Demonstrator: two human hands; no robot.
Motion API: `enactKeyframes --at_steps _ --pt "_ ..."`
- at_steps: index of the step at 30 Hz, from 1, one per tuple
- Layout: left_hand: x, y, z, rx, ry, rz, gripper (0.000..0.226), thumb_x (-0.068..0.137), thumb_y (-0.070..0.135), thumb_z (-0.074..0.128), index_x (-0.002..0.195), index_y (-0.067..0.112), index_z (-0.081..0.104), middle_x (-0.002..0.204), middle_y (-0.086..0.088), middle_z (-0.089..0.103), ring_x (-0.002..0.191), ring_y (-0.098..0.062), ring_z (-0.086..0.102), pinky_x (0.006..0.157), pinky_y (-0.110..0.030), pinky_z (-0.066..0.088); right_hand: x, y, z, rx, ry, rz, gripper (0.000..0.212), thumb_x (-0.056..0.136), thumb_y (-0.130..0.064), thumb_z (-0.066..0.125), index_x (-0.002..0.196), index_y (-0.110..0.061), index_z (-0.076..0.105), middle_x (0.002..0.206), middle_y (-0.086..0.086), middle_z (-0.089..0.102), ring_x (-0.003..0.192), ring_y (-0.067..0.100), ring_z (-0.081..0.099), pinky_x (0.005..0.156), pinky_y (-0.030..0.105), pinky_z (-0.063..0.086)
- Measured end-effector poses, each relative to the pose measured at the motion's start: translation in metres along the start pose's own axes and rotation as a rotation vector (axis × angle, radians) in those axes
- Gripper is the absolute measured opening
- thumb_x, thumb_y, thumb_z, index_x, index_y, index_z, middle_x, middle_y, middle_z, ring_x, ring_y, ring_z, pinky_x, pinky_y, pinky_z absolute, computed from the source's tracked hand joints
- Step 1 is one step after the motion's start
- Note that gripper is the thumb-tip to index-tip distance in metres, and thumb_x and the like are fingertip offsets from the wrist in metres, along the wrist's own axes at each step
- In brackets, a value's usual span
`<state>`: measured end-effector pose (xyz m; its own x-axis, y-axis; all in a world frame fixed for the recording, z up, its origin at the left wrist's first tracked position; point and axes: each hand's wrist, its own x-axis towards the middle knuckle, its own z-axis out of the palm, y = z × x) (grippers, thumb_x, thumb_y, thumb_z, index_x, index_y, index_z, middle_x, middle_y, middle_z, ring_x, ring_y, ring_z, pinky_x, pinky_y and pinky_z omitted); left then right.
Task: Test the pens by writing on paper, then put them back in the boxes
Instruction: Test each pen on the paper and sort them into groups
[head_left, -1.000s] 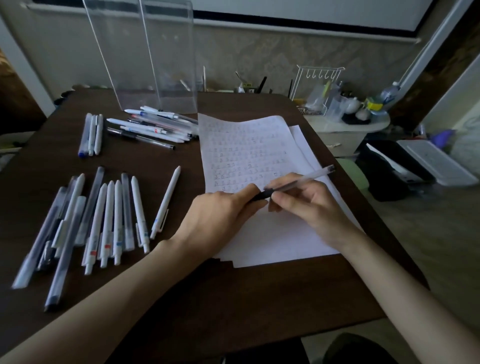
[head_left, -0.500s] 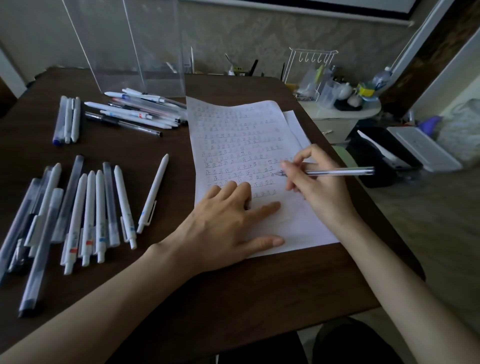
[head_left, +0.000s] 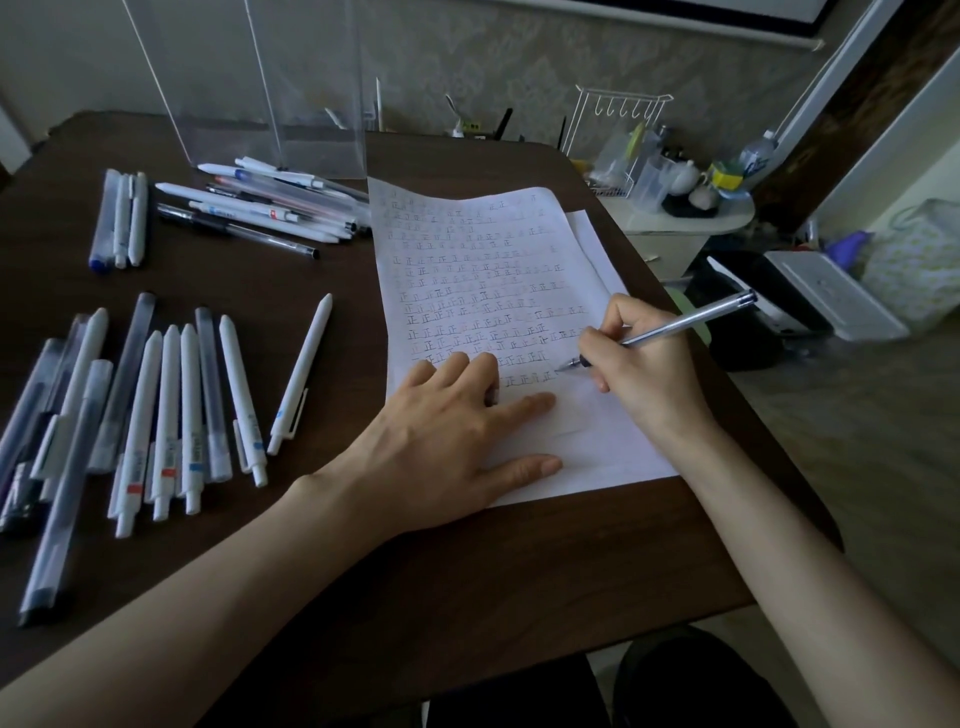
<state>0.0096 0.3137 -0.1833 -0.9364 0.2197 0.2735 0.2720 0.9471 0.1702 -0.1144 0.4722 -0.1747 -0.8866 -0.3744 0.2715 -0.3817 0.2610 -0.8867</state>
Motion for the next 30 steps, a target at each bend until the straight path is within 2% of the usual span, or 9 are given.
enactKeyframes --at_steps 8,12,19,25,28,30 --pt "0.0007 0.0004 0.0002 0.003 -0.004 -0.006 0.066 0.087 0.070 0.020 0.133 0.033 0.049 0.091 0.003 0.039 0.079 -0.011 0.036 0.072 -0.031 0.038 -0.0005 0.0004 -0.0001 0.019 0.010 0.004 0.027 0.068 -0.007 0.052 0.058 -0.003 0.028 0.050 0.011 0.029 0.044 0.017 0.030 0.042 0.025 0.024" --pt "0.0007 0.0006 0.0000 0.004 -0.007 -0.004 0.066 0.087 0.070 0.020 0.133 0.033 0.049 0.091 0.004 0.038 0.080 -0.011 0.038 0.071 -0.030 0.037 -0.0004 0.0010 -0.0006 0.035 0.010 0.009 0.025 0.069 -0.007 0.052 0.059 -0.001 0.030 0.049 0.010 0.031 0.041 0.012 0.030 0.041 0.022 0.025" --pt "0.0004 0.0009 -0.0005 0.005 -0.001 0.006 0.065 0.088 0.070 0.020 0.133 0.033 0.049 0.091 0.004 0.038 0.079 -0.010 0.036 0.071 -0.030 0.038 0.0001 0.0017 -0.0003 0.033 -0.016 0.017 0.024 0.071 -0.008 0.053 0.058 -0.007 0.033 0.048 0.012 0.036 0.040 0.011 0.035 0.042 0.020 0.030" --pt "0.0002 0.0007 -0.0001 -0.013 0.014 0.013 0.065 0.088 0.069 0.021 0.132 0.032 0.051 0.090 0.003 0.039 0.079 -0.011 0.038 0.070 -0.031 0.038 -0.0016 0.0009 -0.0009 0.054 -0.033 0.031 0.027 0.071 -0.007 0.053 0.055 -0.012 0.031 0.045 0.002 0.032 0.042 0.012 0.032 0.042 0.020 0.026" --pt "-0.0001 0.0021 -0.0025 -0.020 -0.003 0.006 0.064 0.089 0.066 0.019 0.134 0.031 0.048 0.092 0.003 0.040 0.081 -0.012 0.040 0.072 -0.032 0.039 -0.0008 0.0011 -0.0010 0.030 0.012 0.000 0.031 0.073 -0.001 0.053 0.057 -0.013 0.029 0.048 -0.007 0.024 0.046 0.008 0.023 0.042 0.020 0.021" --pt "-0.0008 0.0019 -0.0037 -0.060 -0.010 -0.016 0.061 0.093 0.057 0.018 0.140 0.026 0.041 0.094 0.003 0.041 0.083 -0.013 0.042 0.075 -0.033 0.040 -0.0010 0.0010 -0.0024 0.046 0.029 0.012 0.032 0.077 0.005 0.053 0.059 -0.007 0.030 0.049 -0.003 0.025 0.046 0.009 0.024 0.043 0.021 0.021"
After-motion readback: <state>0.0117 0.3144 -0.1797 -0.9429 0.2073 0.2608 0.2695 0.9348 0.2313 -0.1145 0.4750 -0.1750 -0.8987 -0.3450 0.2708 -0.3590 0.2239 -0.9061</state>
